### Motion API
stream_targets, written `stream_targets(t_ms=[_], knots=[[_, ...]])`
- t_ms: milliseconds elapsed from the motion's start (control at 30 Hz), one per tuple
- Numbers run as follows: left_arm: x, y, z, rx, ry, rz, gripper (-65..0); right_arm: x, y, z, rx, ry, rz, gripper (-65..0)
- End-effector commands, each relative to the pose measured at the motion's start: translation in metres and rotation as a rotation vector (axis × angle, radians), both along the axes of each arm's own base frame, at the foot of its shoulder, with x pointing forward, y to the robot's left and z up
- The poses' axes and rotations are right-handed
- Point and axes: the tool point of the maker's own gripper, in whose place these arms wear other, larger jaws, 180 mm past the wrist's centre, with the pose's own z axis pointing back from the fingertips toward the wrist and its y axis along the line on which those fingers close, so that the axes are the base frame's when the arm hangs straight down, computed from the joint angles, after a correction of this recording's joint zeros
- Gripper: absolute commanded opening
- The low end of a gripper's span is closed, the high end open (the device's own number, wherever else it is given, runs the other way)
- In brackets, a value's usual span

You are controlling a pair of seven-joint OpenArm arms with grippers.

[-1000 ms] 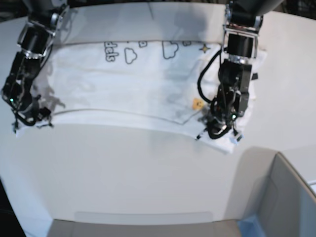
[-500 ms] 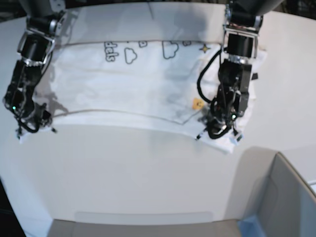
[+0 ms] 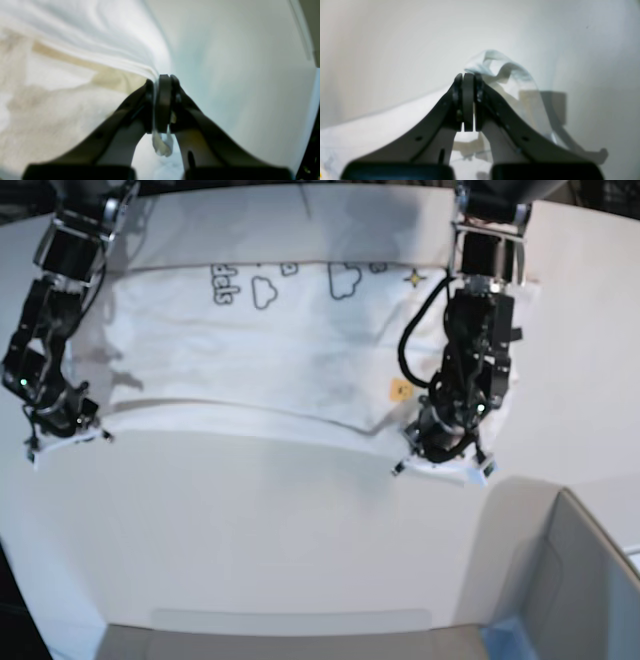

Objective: Layout the t-shirt on the table in an organized manner, then fold the t-shirt properly
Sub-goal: 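Lift the hem with both grippers and fold it over the shirt body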

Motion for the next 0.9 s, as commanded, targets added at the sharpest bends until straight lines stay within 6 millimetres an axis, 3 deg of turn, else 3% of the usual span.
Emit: stream_targets(t_ms=[0, 167, 367, 567, 867], knots=[[0.005, 0.005, 0.016, -0.011, -0.038, 0.008, -62.4, 0.011, -0.005, 0.026, -0.031, -0.073, 0.007, -65.0], [0.002, 0.013, 0.028, -0.072, -0.033, 0.025, -62.4, 0.004, 0.003, 0.038, -0.054, -0.087, 0.039, -65.0], [-0.007, 0.025, 0.027, -0.085, -0.028, 0.055, -64.2, -0.002, 0.010, 0.033, -0.020, -0.081, 0.053, -65.0], [-0.040, 0.025, 0.042, -0.113, -0.052, 0.041, -64.7, -0.023, 0.020, 0.035, 0.036, -0.105, 0.079, -65.0], [-0.098, 0.016, 0.023, -0.106, 0.016, 0.014, -64.7, -0.061, 0.025, 0.035, 0.096, -0.119, 0.084, -65.0]])
